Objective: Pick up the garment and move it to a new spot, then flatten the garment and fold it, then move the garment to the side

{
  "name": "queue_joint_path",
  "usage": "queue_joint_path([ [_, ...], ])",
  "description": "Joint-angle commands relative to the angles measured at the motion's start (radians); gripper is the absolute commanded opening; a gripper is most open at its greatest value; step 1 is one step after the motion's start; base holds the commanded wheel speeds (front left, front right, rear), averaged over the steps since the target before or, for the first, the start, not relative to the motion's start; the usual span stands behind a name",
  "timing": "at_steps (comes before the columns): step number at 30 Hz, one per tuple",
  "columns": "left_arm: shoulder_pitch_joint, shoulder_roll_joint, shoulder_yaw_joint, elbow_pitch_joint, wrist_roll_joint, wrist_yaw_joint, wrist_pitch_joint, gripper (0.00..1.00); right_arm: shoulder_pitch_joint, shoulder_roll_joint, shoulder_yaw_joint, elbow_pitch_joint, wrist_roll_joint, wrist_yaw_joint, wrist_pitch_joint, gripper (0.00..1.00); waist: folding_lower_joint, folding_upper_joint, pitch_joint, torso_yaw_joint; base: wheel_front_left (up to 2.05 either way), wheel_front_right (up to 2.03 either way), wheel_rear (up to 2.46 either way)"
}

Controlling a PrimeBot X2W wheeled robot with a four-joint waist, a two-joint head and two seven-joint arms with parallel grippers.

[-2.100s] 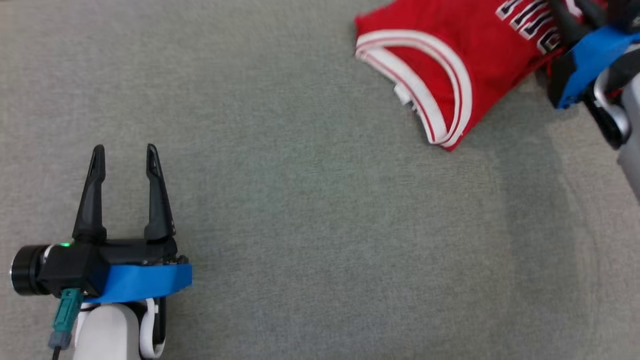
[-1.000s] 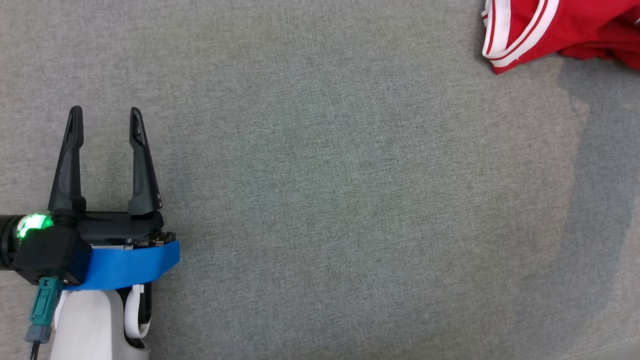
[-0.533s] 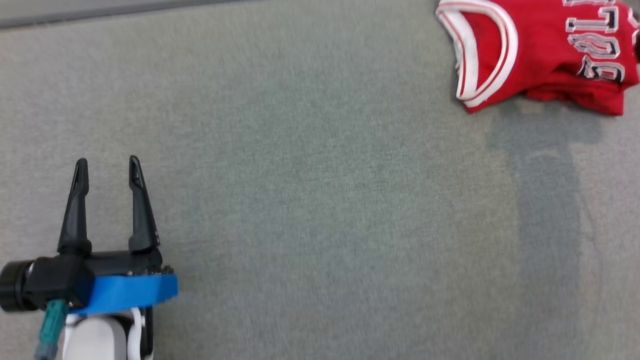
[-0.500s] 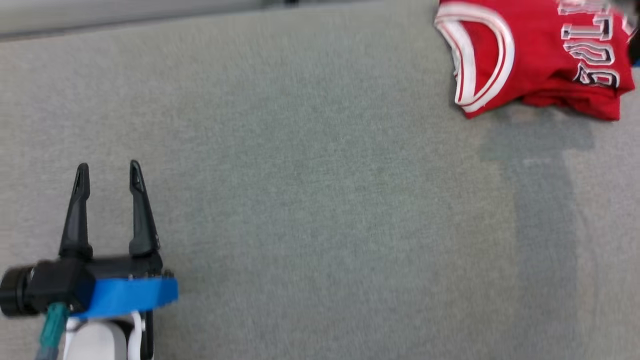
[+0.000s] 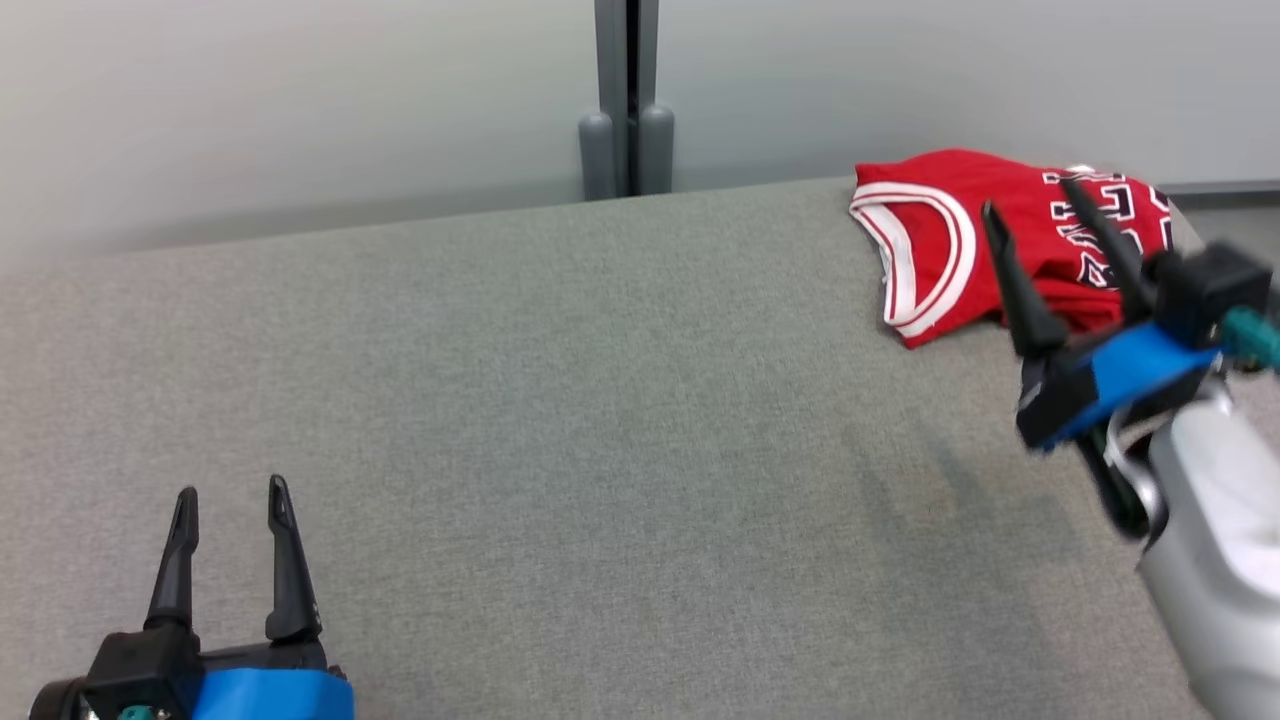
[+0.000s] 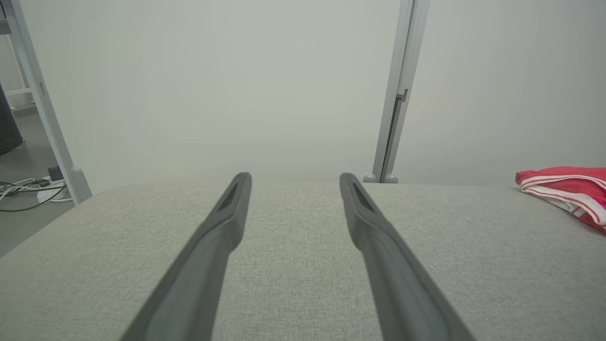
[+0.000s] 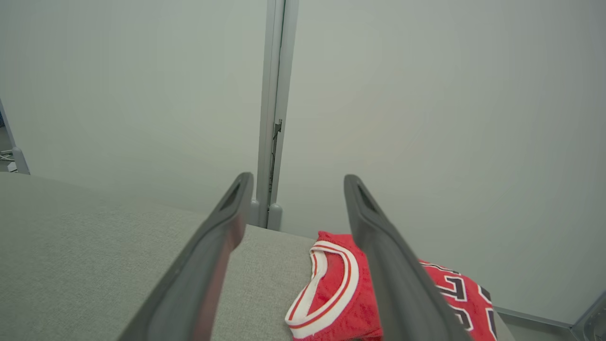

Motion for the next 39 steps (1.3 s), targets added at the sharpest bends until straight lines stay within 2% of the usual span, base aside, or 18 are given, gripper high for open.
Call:
queue_joint_path([
  [1, 0.012, -0.001, 0.003, 0.006, -0.001, 0.001, -0.002, 1.00, 0.054, 0.015, -0.016, -0.014, -0.004, 0.000, -0.002, 1.00, 0.0003, 0.0004, -0.017, -0.001, 0.00, 0.00, 0.00],
  [10, 0.046, -0.005, -0.009, 0.048, -0.009, 0.002, -0.002, 1.00, 0.366, 0.105, -0.133, -0.138, -0.039, 0.000, -0.002, 1.00, 0.0003, 0.0004, -0.084, 0.036, 0.00, 0.00, 0.00],
  [17, 0.035, -0.006, -0.016, 0.092, -0.006, -0.010, -0.002, 1.00, 0.530, 0.189, -0.217, -0.226, -0.088, 0.000, -0.002, 1.00, 0.0003, 0.0004, -0.113, 0.060, 0.00, 0.00, 0.00],
  [27, 0.011, -0.006, -0.015, 0.141, 0.003, -0.023, -0.002, 1.00, 0.630, 0.283, -0.280, -0.284, -0.153, 0.000, 0.000, 1.00, 0.0003, 0.0004, -0.143, 0.095, 0.00, 0.00, 0.00],
  [39, -0.005, -0.003, -0.017, 0.171, 0.011, -0.032, -0.002, 1.00, 0.665, 0.306, -0.291, -0.290, -0.169, 0.000, 0.022, 1.00, 0.0003, 0.0004, -0.157, 0.103, 0.00, 0.00, 0.00],
])
